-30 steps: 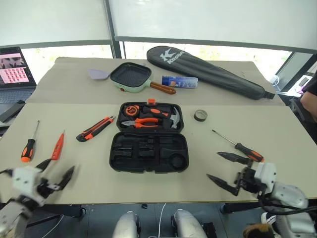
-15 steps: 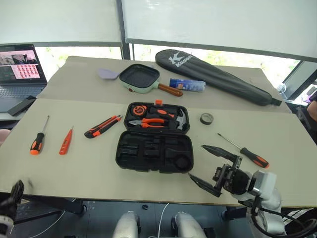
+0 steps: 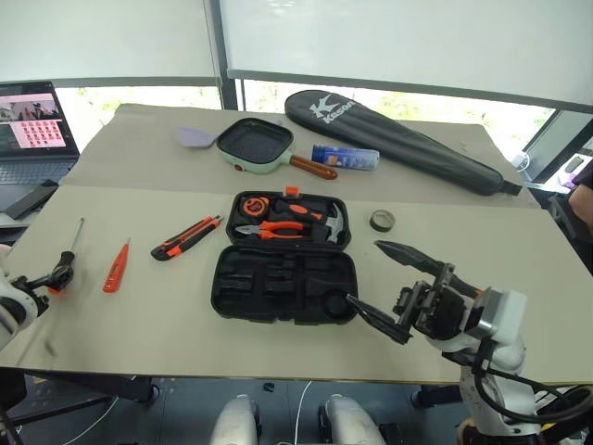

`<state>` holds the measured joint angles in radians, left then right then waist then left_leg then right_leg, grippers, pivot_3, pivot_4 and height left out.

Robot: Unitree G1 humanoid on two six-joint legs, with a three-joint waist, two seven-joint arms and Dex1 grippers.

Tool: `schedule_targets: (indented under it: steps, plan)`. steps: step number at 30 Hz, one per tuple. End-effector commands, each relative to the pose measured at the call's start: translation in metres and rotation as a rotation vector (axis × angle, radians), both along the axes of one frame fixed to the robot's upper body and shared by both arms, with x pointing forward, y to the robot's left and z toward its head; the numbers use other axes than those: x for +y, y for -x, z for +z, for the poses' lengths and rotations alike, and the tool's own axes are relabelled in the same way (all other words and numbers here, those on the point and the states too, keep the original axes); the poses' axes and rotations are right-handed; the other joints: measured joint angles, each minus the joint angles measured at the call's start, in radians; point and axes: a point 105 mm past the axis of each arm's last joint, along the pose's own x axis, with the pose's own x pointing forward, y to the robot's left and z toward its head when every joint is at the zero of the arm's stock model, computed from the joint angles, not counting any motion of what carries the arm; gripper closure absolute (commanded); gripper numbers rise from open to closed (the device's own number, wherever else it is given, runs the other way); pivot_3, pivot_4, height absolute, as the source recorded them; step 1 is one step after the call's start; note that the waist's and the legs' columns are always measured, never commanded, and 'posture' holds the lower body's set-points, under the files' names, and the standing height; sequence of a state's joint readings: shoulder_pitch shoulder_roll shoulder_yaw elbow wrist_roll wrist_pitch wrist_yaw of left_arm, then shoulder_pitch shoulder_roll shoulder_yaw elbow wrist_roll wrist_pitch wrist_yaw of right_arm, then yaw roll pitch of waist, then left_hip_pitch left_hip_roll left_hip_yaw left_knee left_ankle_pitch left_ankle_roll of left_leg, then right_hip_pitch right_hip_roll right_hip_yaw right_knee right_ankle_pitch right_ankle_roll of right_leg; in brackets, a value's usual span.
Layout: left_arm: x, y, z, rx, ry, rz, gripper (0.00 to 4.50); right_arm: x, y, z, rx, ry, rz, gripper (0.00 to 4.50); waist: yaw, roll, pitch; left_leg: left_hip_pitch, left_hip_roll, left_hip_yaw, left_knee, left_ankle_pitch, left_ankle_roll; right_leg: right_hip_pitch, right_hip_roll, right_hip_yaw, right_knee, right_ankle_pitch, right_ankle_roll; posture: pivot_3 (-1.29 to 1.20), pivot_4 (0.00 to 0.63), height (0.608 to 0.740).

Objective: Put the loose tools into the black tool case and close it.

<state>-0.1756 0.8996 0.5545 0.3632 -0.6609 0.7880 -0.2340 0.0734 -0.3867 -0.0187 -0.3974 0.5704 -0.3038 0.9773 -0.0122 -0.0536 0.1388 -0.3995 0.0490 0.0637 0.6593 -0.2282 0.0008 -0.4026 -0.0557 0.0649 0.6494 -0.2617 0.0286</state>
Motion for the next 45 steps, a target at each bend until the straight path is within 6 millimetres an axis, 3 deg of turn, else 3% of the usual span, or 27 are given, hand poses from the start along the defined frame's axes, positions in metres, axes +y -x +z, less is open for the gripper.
schedule_targets:
  steps: [1, 3, 4, 5, 11, 13, 17, 19, 22, 25, 30, 34, 37, 45]
  plan:
    - [0.002, -0.010, 0.004, 0.022, -0.035, -0.029, 0.00, -0.002, 0.003, 0.006, -0.025, -0.004, -0.006, 0.03, 0.002, 0.000, 0.000, 0.000, 0.000, 0.001, 0.000, 0.000, 0.000, 0.000, 0.000, 0.000, 0.000, 0.000, 0.000, 0.00, 0.150, 0.740]
    - [0.002, -0.015, 0.003, 0.028, -0.040, -0.036, 0.00, -0.002, 0.004, 0.004, -0.017, 0.000, -0.002, 0.03, 0.002, 0.000, 0.000, 0.000, 0.000, 0.001, 0.000, 0.000, 0.000, 0.000, 0.000, 0.000, 0.000, 0.000, 0.000, 0.00, 0.150, 0.740]
    - [0.003, -0.016, 0.002, 0.029, -0.044, -0.036, 0.55, -0.002, 0.004, 0.004, -0.015, 0.000, -0.002, 0.00, 0.002, 0.001, 0.000, 0.000, 0.000, 0.001, 0.000, 0.000, 0.000, 0.000, 0.000, 0.000, 0.000, 0.000, 0.000, 0.00, 0.150, 0.740]
    - [0.003, -0.017, 0.001, 0.033, -0.043, -0.038, 0.67, -0.003, 0.004, 0.004, -0.013, 0.001, -0.002, 0.00, 0.001, 0.001, 0.001, 0.000, 0.000, 0.002, 0.000, 0.000, 0.000, 0.000, 0.000, 0.000, 0.000, 0.000, 0.000, 0.00, 0.150, 0.740]
    - [0.007, -0.012, 0.000, 0.020, -0.058, -0.042, 3.03, -0.003, 0.005, 0.002, -0.005, 0.008, 0.001, 0.00, 0.001, 0.001, 0.001, 0.000, 0.000, 0.001, 0.000, 0.000, 0.000, 0.000, -0.001, 0.000, 0.000, 0.000, 0.000, 0.00, 0.150, 0.740]
    - [0.011, -0.012, 0.010, -0.045, -0.086, -0.054, 3.65, -0.004, 0.006, 0.002, -0.004, 0.011, 0.000, 0.00, 0.000, 0.001, 0.001, 0.000, 0.000, 0.001, 0.000, 0.000, 0.000, 0.000, -0.001, 0.000, 0.000, 0.000, 0.000, 0.00, 0.150, 0.740]
    - [0.006, -0.015, 0.046, -0.246, -0.150, -0.158, 3.63, -0.008, 0.004, 0.003, -0.014, 0.020, -0.012, 0.00, -0.001, 0.000, 0.000, -0.002, 0.001, 0.000, 0.000, 0.000, 0.000, -0.001, -0.001, 0.000, 0.000, 0.000, 0.000, 0.00, 0.150, 0.740]
    - [-0.005, -0.019, 0.075, -0.380, -0.232, -0.252, 3.63, -0.012, 0.002, 0.005, -0.024, 0.026, -0.035, 0.00, -0.001, 0.000, 0.000, -0.002, 0.001, -0.001, 0.000, 0.000, 0.000, -0.002, -0.002, 0.000, 0.000, 0.000, 0.000, 0.00, 0.150, 0.740]
    - [-0.038, -0.026, 0.104, -0.510, -0.364, -0.472, 3.63, -0.021, 0.000, 0.006, -0.036, 0.061, -0.069, 0.00, 0.008, 0.000, 0.000, -0.004, 0.000, -0.002, 0.000, 0.000, 0.000, -0.002, -0.004, -0.001, -0.001, 0.000, 0.000, 0.00, 0.150, 0.740]
    - [-0.086, -0.035, 0.110, -0.543, -0.434, -0.743, 3.63, -0.035, -0.004, 0.008, -0.039, 0.086, -0.125, 0.00, 0.017, 0.000, 0.001, -0.004, -0.001, -0.001, 0.000, 0.000, 0.000, -0.001, -0.005, -0.001, -0.001, 0.001, 0.001, 0.00, 0.150, 0.740]
    - [-0.170, -0.051, 0.103, -0.493, -0.579, -1.193, 3.63, -0.047, 0.000, 0.006, -0.012, 0.140, -0.152, 0.00, 0.025, 0.001, 0.001, -0.005, -0.001, 0.002, 0.001, 0.000, 0.000, -0.001, -0.003, -0.002, -0.002, 0.001, 0.001, 0.00, 0.150, 0.740]
    - [-0.219, -0.057, 0.082, -0.388, -0.717, -1.511, 3.63, -0.047, 0.005, 0.000, 0.077, 0.186, -0.139, 0.00, 0.021, 0.003, 0.002, -0.006, -0.003, 0.002, 0.001, 0.000, 0.000, -0.001, 0.001, 0.000, -0.002, 0.001, 0.001, 0.00, 0.150, 0.740]
    - [-0.244, -0.065, 0.064, -0.302, -0.789, -1.661, 3.63, -0.048, 0.010, -0.003, 0.135, 0.204, -0.142, 0.00, 0.016, 0.004, 0.003, -0.006, -0.003, 0.003, 0.001, 0.000, 0.001, -0.001, 0.002, 0.002, -0.002, 0.000, 0.002, 0.00, 0.150, 0.740]
    - [-0.287, -0.084, 0.041, -0.261, -0.841, -1.830, 3.63, -0.046, 0.019, -0.011, 0.181, 0.211, -0.168, 0.00, 0.016, 0.004, 0.003, -0.008, -0.003, 0.001, 0.003, 0.000, 0.001, -0.002, 0.003, 0.003, -0.002, 0.000, 0.003, 0.00, 0.150, 0.740]
